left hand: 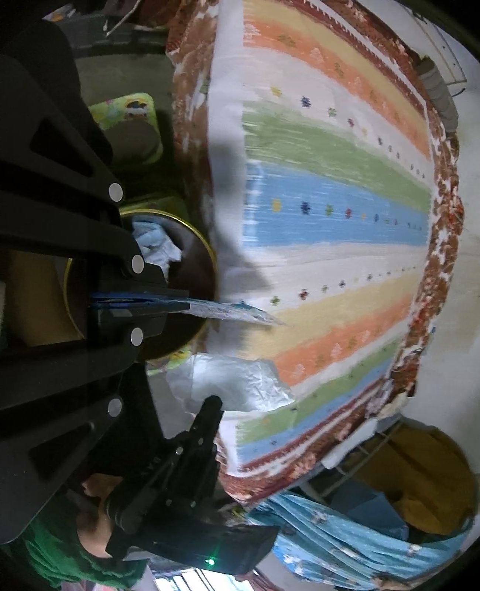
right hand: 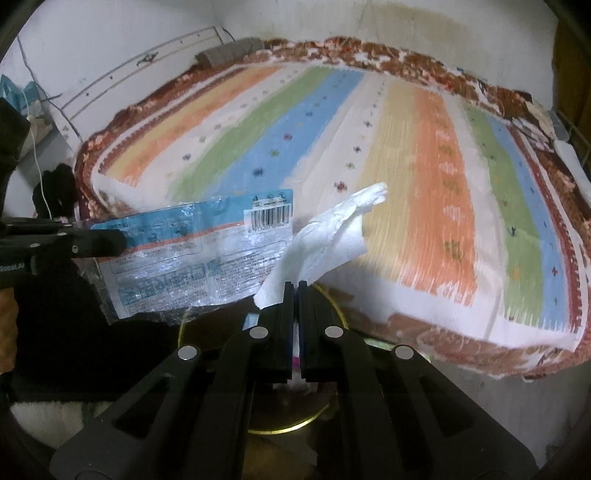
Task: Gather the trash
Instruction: 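Carry the packet and tissue in both tools over the bin, then open both tools to drop the packet and tissue into the bin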
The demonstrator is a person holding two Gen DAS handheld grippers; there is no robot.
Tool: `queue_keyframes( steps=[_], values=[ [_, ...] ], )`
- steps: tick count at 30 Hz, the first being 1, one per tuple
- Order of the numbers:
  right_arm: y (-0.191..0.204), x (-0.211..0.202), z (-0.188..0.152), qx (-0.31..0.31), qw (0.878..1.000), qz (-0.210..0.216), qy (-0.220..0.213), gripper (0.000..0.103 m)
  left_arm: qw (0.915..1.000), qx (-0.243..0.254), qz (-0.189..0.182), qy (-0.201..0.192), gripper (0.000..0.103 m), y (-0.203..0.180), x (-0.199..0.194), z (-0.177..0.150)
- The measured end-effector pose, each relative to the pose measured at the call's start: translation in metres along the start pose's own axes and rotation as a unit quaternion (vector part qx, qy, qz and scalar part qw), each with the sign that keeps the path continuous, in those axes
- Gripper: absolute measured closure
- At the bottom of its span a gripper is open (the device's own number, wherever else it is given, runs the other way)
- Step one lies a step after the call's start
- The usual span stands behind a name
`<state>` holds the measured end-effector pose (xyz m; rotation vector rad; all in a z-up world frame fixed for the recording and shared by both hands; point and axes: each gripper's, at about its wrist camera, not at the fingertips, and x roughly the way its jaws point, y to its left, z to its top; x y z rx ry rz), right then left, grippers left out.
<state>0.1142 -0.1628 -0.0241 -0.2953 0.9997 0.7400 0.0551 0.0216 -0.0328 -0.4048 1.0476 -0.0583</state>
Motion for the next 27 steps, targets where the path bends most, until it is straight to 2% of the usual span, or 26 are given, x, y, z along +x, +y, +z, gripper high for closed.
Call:
queue_keyframes(
  steps=[8, 12, 14, 15, 16, 17, 18, 19, 24, 27],
  values=[
    [0.006, 0.020, -0.012, 0.002, 0.998, 0.013, 0.061, 0.101, 0.9971, 0.019, 0.032, 0.066, 0.103, -0.004, 0.021, -0.010],
    [0.007, 0.027, -0.014, 0.003, 0.996, 0.017, 0.084, 0.100, 0.9955, 0.007, 0.038, 0.086, 0.103, 0.000, 0.029, -0.011],
    [0.009, 0.033, -0.015, 0.002, 0.995, 0.023, 0.098, 0.097, 0.9948, -0.002, 0.033, 0.096, 0.103, 0.003, 0.033, -0.010],
    [0.009, 0.034, -0.015, 0.002, 0.995, 0.024, 0.100, 0.090, 0.9943, -0.009, 0.034, 0.101, 0.101, 0.005, 0.036, -0.009],
    [0.009, 0.035, -0.015, 0.003, 0.995, 0.023, 0.101, 0.085, 0.9942, -0.013, 0.036, 0.100, 0.093, 0.006, 0.037, -0.008],
    [0.009, 0.035, -0.015, 0.005, 0.995, 0.024, 0.101, 0.074, 0.9945, -0.016, 0.040, 0.096, 0.082, 0.006, 0.037, -0.006],
    [0.009, 0.035, -0.014, 0.007, 0.995, 0.026, 0.101, 0.066, 0.9951, -0.018, 0.044, 0.087, 0.076, 0.007, 0.035, -0.005],
    [0.008, 0.035, -0.014, 0.009, 0.995, 0.028, 0.099, 0.063, 0.9954, -0.019, 0.045, 0.083, 0.071, 0.006, 0.034, -0.004],
    [0.008, 0.030, -0.015, 0.009, 0.995, 0.027, 0.091, 0.057, 0.9966, -0.007, 0.054, 0.062, 0.065, 0.001, 0.029, -0.004],
    [0.005, 0.025, -0.014, 0.018, 0.996, 0.029, 0.079, 0.057, 0.9973, -0.002, 0.055, 0.048, 0.062, -0.001, 0.023, -0.004]
  ],
)
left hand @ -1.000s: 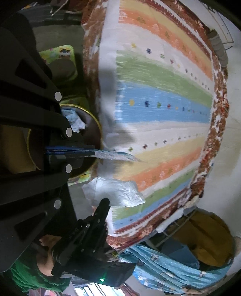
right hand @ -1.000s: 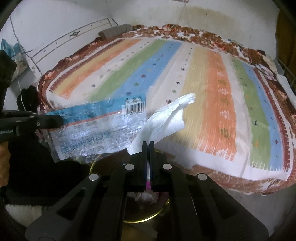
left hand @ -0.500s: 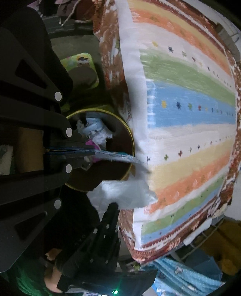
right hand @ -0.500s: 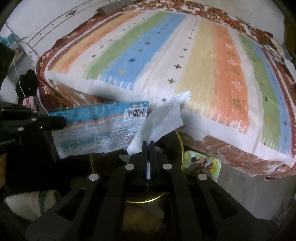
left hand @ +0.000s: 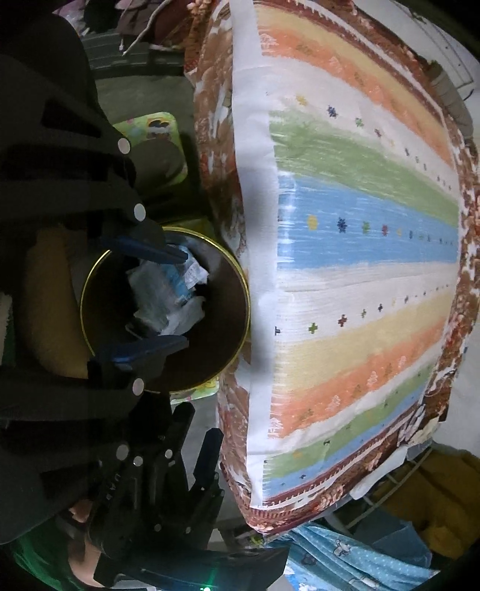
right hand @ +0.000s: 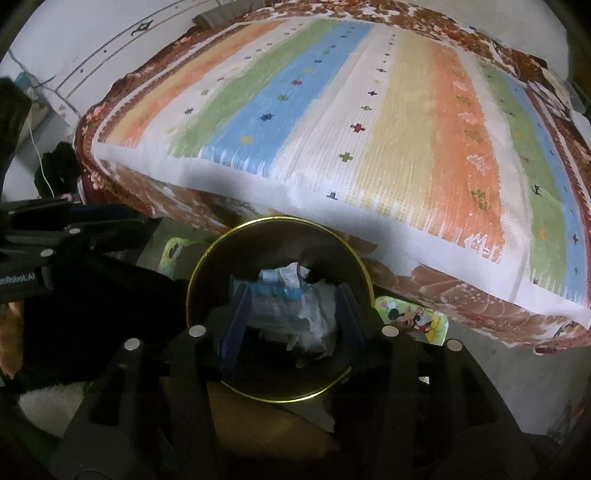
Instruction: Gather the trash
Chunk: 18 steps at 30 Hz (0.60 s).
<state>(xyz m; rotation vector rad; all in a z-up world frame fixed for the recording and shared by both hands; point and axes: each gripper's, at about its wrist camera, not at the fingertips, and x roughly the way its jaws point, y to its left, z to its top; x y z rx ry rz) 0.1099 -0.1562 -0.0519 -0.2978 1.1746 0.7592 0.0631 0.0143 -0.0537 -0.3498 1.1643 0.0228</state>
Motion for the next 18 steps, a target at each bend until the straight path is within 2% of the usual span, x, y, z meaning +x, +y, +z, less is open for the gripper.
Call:
queue_keyframes(
  steps=[3, 5, 7, 9, 11, 15, 17, 18],
  values=[
    [-0.002, -0.012, -0.004, 0.008, 1.000, 0.004, -0.026, 0.057, 0.9999, 0.006, 0.003, -0.016, 0.056, -0.001, -0.006, -0.003],
    [-0.002, -0.018, -0.008, 0.009, 0.999, 0.003, -0.040, 0.050, 0.9994, 0.010, -0.007, -0.031, 0.046, -0.003, -0.012, -0.009],
    [0.001, -0.028, -0.016, 0.007, 0.998, 0.003, -0.062, 0.049, 0.9990, 0.015, -0.012, -0.040, 0.039, -0.005, -0.014, -0.016],
    [0.002, -0.040, -0.025, 0.012, 0.996, 0.003, -0.086, 0.049, 0.9980, 0.023, -0.001, -0.058, 0.034, -0.008, -0.018, -0.023],
    [0.003, -0.050, -0.032, 0.015, 0.994, -0.007, -0.111, 0.044, 0.9961, 0.035, 0.010, -0.080, 0.027, -0.014, -0.024, -0.032],
    [0.006, -0.068, -0.047, 0.011, 0.989, -0.022, -0.149, 0.028, 0.9937, 0.041, 0.005, -0.104, 0.018, -0.017, -0.031, -0.043],
    [0.008, -0.074, -0.055, 0.009, 0.987, -0.022, -0.162, 0.022, 0.9908, 0.054, 0.012, -0.124, 0.009, -0.021, -0.036, -0.049],
    [0.008, -0.076, -0.059, 0.009, 0.986, -0.021, -0.166, 0.015, 0.9895, 0.059, 0.015, -0.131, 0.007, -0.023, -0.038, -0.051]
  ],
)
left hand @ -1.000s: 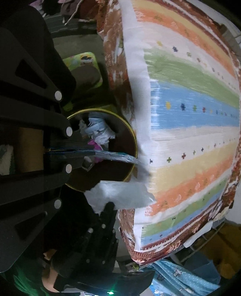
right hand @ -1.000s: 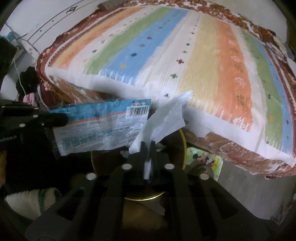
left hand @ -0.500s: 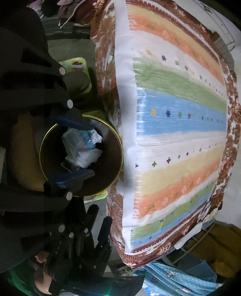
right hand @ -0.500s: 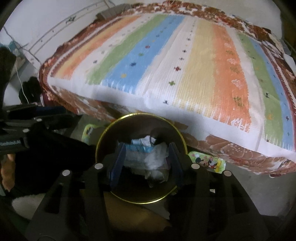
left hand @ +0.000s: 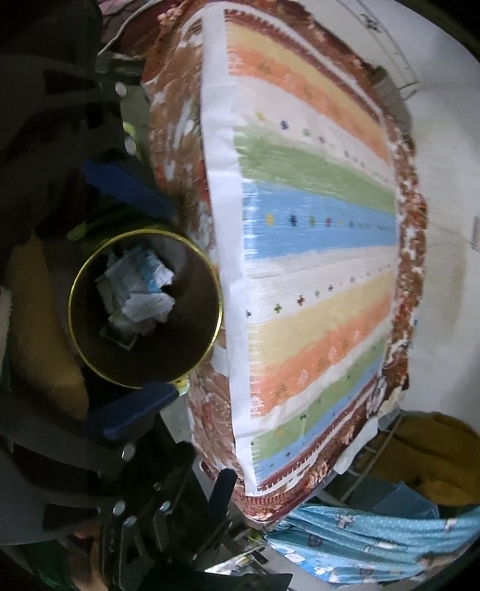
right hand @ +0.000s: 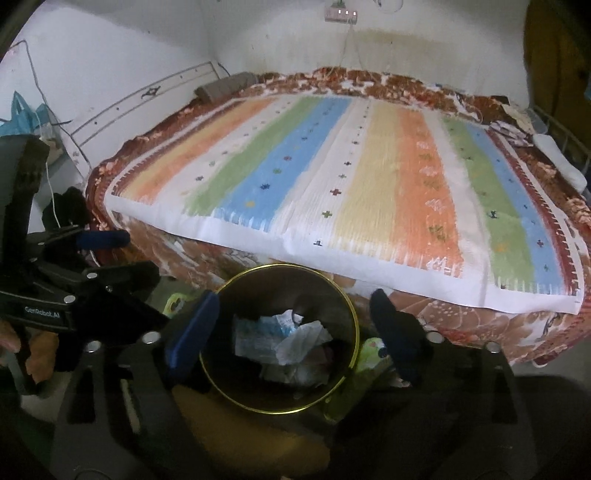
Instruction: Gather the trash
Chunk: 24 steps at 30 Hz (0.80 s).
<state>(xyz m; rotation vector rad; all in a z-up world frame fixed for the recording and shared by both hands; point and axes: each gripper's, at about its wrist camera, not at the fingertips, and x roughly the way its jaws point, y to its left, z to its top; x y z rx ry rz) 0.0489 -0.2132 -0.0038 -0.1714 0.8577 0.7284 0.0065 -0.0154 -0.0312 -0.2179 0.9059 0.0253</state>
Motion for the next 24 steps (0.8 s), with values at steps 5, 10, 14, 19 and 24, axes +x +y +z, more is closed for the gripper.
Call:
queue_keyframes(
  steps=[5, 10, 14, 19, 24],
  values=[
    [0.006, -0.018, -0.013, -0.010, 0.999, 0.002, -0.036, 0.009, 0.9998, 0.018, 0.006, -0.006, 0.006, -0.005, -0.002, -0.010],
    [0.003, -0.019, -0.015, -0.001, 0.999, 0.007, -0.036, 0.009, 0.9998, 0.008, 0.007, -0.019, 0.006, -0.002, -0.007, -0.017],
    [0.003, -0.018, -0.016, 0.003, 0.999, 0.013, -0.034, 0.009, 0.9997, 0.004, 0.006, -0.021, 0.006, -0.002, -0.009, -0.019],
    [0.004, -0.017, -0.016, 0.000, 0.999, 0.019, -0.031, 0.009, 0.9999, 0.000, 0.008, -0.014, 0.006, -0.003, -0.006, -0.020],
    [0.004, -0.015, -0.017, 0.002, 0.999, 0.024, -0.027, 0.009, 0.9999, -0.008, 0.008, -0.012, 0.006, -0.001, -0.007, -0.021]
  ],
)
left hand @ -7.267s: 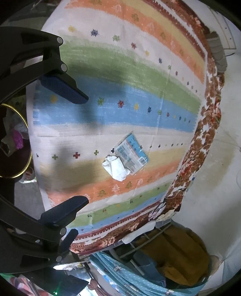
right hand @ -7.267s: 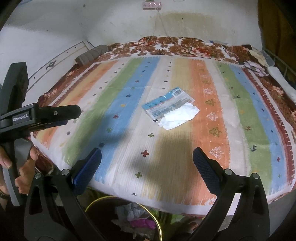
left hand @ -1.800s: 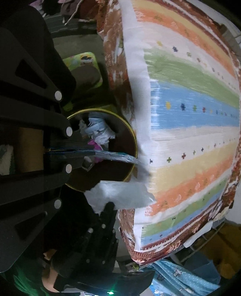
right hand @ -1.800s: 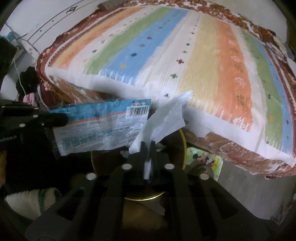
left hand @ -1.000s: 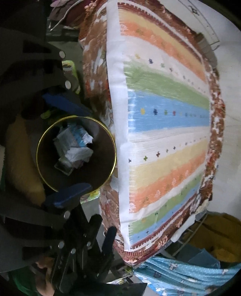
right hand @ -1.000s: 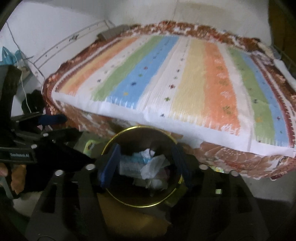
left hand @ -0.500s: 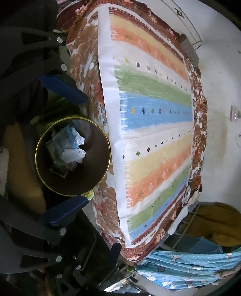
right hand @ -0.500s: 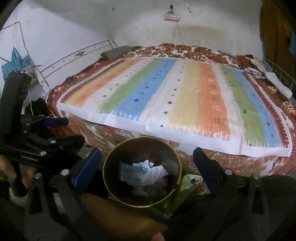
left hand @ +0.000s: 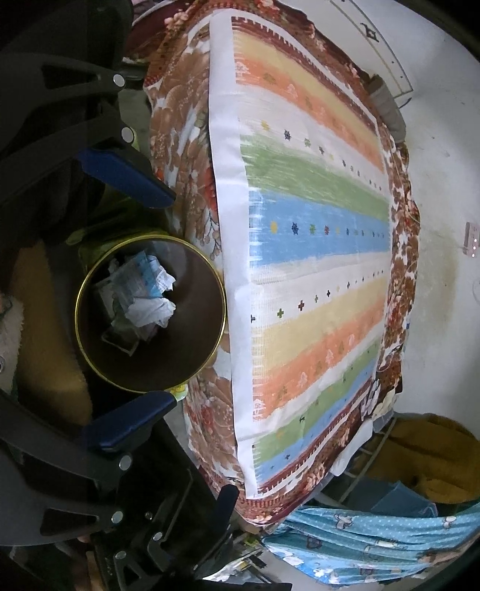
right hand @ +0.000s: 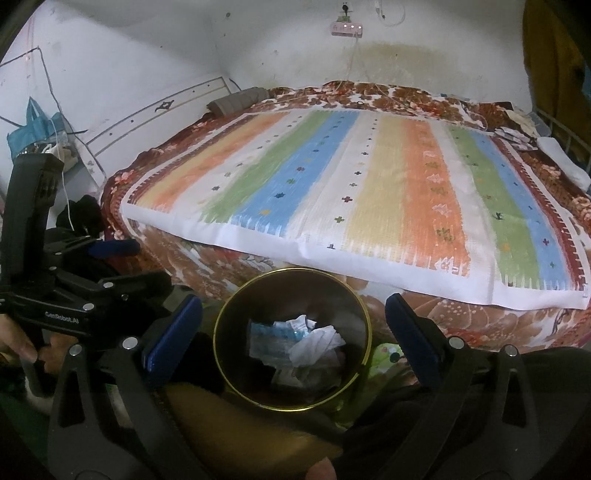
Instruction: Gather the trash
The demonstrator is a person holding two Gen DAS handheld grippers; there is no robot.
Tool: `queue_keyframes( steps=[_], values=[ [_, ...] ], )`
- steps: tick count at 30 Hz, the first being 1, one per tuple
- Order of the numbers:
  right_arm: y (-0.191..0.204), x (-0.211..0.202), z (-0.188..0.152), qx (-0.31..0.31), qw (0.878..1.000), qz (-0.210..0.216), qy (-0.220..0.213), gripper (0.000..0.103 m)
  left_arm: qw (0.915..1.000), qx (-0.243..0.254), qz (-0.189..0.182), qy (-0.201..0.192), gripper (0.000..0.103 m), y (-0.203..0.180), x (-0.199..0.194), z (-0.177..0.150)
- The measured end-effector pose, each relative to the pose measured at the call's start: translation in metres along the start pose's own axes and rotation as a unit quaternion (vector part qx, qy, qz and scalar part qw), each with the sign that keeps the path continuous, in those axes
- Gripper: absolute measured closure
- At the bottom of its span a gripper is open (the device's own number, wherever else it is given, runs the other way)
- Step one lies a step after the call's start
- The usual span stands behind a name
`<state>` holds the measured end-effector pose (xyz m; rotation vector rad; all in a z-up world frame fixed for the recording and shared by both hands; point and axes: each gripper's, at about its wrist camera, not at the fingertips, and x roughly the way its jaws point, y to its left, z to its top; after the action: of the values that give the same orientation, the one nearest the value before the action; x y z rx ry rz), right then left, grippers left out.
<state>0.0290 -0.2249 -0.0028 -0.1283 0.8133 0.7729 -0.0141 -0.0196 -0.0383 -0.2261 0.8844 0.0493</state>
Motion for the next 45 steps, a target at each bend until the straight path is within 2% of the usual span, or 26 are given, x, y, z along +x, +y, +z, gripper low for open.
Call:
queue_keyframes(
  steps=[45],
  values=[
    [0.0041, 0.0044, -0.0018, 0.002, 1.000, 0.005, 0.005, 0.009, 1.0000, 0.001, -0.004, -0.005, 0.006, -0.0056, -0.0023, 0.0005]
  ],
)
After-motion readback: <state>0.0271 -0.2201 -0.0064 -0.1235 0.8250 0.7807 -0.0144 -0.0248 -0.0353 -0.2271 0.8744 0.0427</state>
